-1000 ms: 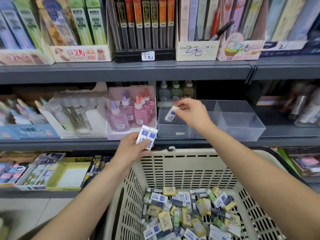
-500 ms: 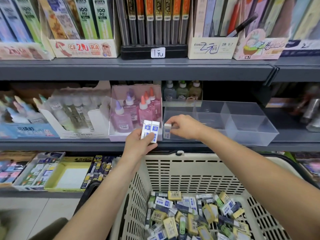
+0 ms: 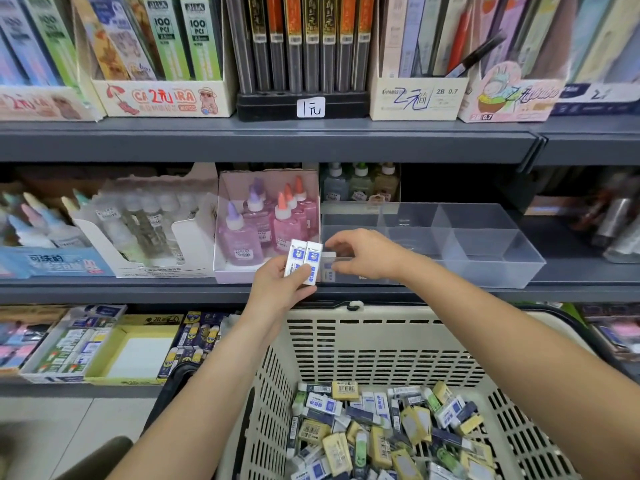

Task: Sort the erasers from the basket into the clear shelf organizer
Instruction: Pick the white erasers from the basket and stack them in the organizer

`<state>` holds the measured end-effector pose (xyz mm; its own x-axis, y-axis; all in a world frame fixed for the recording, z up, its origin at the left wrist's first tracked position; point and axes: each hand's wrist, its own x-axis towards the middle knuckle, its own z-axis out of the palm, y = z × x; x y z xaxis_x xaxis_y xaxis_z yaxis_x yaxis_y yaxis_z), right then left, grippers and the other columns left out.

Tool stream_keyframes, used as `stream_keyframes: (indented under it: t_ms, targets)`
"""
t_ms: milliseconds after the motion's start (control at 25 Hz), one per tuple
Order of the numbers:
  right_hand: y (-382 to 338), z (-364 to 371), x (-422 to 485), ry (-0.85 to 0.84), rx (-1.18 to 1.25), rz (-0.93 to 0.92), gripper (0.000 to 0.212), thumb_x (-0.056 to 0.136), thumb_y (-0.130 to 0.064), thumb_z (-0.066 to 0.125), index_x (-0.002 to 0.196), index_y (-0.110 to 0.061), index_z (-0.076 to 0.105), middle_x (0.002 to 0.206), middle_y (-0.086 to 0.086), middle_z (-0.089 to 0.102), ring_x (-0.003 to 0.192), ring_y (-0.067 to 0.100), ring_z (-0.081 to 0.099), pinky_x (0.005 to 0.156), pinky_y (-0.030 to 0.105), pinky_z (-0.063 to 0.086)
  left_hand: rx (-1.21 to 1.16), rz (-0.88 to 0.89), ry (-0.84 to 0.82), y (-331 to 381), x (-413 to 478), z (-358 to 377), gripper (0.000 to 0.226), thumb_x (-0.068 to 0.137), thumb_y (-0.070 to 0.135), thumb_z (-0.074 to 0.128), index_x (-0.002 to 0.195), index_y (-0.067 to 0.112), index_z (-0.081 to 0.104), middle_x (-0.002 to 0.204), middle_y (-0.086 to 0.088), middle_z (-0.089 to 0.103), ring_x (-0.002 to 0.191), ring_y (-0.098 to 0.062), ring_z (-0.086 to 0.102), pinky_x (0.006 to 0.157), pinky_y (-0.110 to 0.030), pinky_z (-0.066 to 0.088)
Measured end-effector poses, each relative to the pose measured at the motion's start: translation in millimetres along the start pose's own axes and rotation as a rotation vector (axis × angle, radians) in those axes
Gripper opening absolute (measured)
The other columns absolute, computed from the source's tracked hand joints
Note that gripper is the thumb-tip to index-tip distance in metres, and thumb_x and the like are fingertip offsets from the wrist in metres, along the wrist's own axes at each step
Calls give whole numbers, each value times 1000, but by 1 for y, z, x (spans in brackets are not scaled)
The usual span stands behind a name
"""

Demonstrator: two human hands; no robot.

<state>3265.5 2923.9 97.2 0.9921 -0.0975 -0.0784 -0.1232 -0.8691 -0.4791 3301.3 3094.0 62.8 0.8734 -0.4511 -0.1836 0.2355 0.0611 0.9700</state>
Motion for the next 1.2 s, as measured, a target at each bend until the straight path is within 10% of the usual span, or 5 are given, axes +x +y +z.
stream_keyframes:
  t_ms: [360,560,960,1200]
  targets:
    - [-12,-19,-11,298,449,28,9,87,-21,61,81,-23,66,82,6,72,69,11,66,71,26,53,12,109,11,5,1,8,13,95,9,50,93,17,61,89,0,69,81,-8,68,69,-18,55]
    - [4,-18,11,300,17,89,22,89,-29,56,106,-20,67,96,1,69,85,14,59,74,22,43,192,197,159,6,20,6,14,95,18,49,83,23,55,90,-1,60,83,-13,57,75,-27,50]
    - [8,-3,11,67,113,47,31,96,-18,44,123,-18,60,119,2,65,109,16,59,97,30,44,213,217,163,-6,20,8,19,87,0,56,103,11,60,100,-5,64,86,-15,56,91,-38,47]
    - [-15,-9,-7,270,306,-29,13,90,-32,55,91,-28,68,69,-4,68,64,8,62,71,26,52,175,224,81,1,14,12,20,86,8,63,105,11,64,103,-9,69,89,-14,61,75,-27,51]
